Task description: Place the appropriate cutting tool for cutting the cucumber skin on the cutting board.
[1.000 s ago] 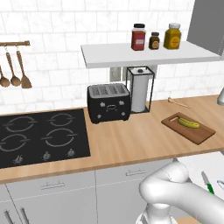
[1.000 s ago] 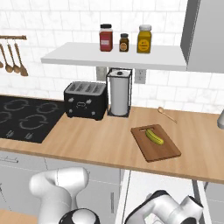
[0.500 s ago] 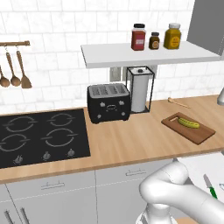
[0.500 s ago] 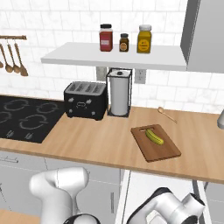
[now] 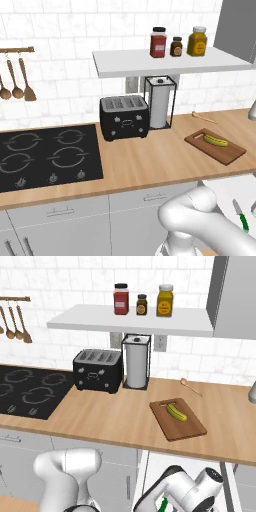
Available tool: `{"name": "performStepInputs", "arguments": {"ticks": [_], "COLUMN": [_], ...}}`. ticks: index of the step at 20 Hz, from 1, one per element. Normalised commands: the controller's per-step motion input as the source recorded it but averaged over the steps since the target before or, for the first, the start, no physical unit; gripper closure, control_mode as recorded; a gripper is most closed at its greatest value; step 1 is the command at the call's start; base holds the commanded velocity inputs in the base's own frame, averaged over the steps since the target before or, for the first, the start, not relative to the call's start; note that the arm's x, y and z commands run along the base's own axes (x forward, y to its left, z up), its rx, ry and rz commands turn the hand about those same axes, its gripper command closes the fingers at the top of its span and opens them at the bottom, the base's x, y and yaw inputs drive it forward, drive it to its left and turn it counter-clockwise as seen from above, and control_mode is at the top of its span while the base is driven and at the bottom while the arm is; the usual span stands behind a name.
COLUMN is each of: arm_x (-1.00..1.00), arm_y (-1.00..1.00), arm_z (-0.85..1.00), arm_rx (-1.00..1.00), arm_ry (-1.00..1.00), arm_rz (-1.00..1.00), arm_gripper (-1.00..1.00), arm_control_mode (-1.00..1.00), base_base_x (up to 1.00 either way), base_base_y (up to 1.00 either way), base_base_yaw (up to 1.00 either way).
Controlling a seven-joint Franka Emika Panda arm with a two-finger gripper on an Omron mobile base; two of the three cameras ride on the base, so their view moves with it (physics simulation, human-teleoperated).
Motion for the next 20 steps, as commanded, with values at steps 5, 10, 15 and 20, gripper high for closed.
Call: {"name": "performStepInputs", "arguments": {"ticks": [5, 10, 15, 20], "arm_x": [0.0, 0.0, -0.18, -0.07], "arm_y": [0.0, 0.0, 0.0, 0.0], "arm_z": [-0.02, -0.01, 0.0, 0.0], "arm_rx": [-0.31, -0.29, -0.17, -0.05], "arm_ry": [-0.16, -0.06, 0.0, 0.0], "arm_rz": [0.0, 0.0, 0.0, 0.0], "arm_gripper": [-1.0, -1.0, -1.0, -1.0], "arm_control_mode": [-1.0, -1.0, -1.0, -1.0], "base_base_x": [0.0, 0.0, 0.0, 0.0], "base_base_y": [0.0, 0.0, 0.0, 0.0], "base_base_yaw": [0.0, 0.0, 0.0, 0.0]}}
